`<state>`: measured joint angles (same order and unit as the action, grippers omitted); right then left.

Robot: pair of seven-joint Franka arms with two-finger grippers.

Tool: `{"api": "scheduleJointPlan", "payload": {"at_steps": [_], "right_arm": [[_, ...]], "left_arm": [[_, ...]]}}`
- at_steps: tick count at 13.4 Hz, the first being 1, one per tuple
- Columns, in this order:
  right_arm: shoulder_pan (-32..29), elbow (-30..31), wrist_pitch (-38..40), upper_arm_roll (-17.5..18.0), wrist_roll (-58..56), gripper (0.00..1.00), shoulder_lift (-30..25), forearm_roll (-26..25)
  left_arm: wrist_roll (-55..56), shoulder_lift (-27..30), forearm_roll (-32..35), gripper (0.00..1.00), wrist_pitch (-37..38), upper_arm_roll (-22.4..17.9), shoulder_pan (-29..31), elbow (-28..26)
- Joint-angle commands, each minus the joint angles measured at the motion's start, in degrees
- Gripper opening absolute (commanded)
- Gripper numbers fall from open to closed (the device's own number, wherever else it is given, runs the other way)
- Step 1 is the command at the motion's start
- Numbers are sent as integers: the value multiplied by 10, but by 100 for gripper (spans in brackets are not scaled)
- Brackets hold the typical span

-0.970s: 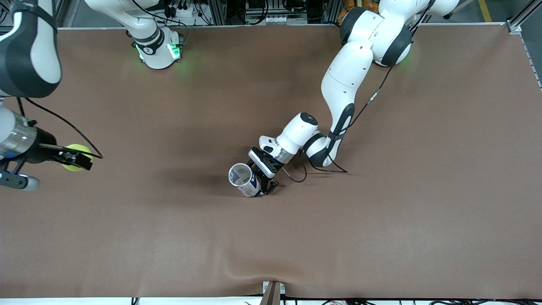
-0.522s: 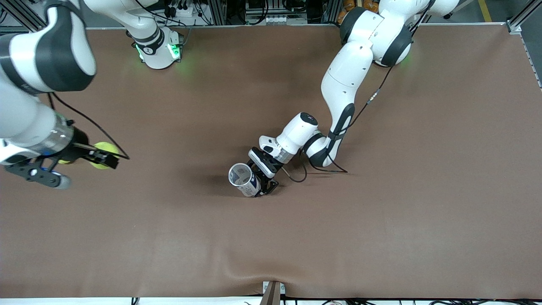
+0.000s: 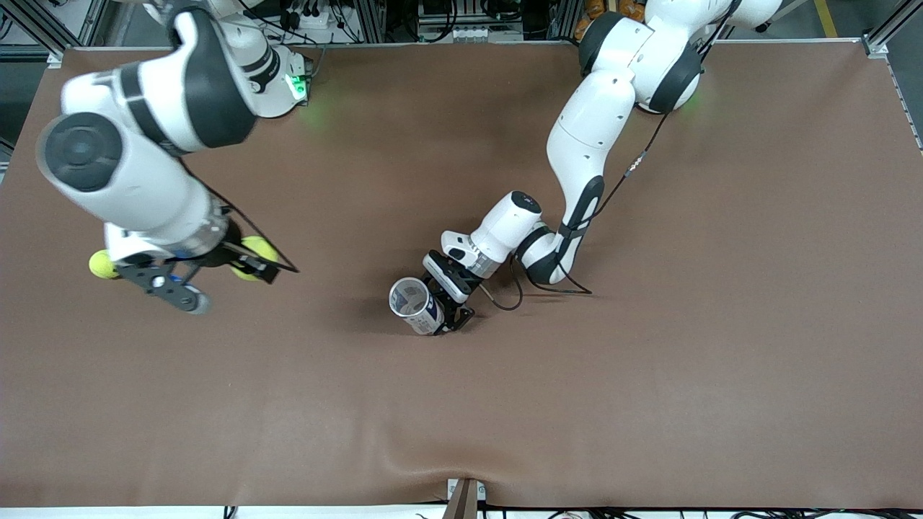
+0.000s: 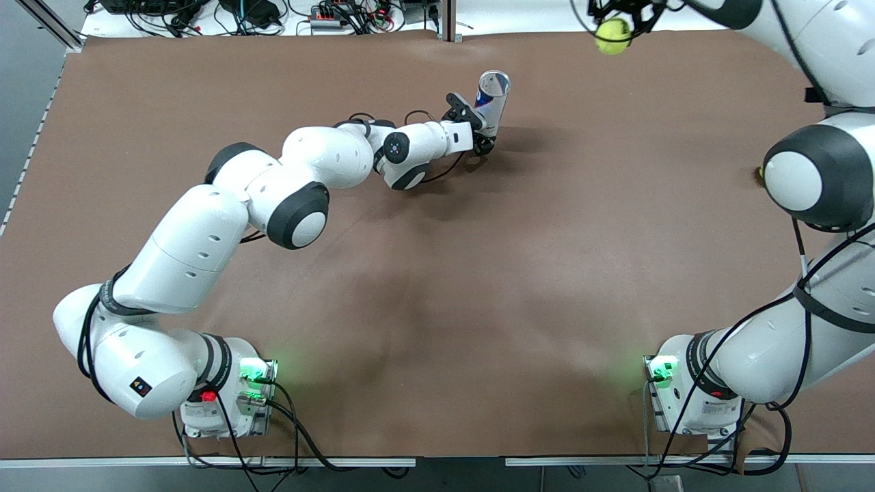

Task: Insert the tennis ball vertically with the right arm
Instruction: 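Carry the ball with the right gripper over the can opening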

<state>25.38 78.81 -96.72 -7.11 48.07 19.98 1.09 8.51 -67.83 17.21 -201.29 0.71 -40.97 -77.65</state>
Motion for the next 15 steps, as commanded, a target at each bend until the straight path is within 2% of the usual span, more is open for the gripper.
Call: {"api": "scheduleJointPlan", "payload": {"at_steps": [1, 5, 7, 11, 15], "right_arm": [[35, -7, -19, -4, 76, 0, 20, -9], [83, -9, -75, -4, 176, 0, 54, -9], [97, -31, -90, -4, 218, 0, 76, -9], [114, -85, -91, -4, 260, 0, 128, -8], [135, -89, -132, -5, 302, 0, 159, -9]], "left_arm": [[-4, -5, 4, 83, -9, -4, -3, 10], [-4, -5, 5, 83, -9, -4, -3, 9], [-4, -5, 6, 82, -10, -4, -3, 9], [-4, -4, 6, 82, -10, -4, -3, 9], [-4, -4, 5, 83, -11, -4, -4, 9]]}}
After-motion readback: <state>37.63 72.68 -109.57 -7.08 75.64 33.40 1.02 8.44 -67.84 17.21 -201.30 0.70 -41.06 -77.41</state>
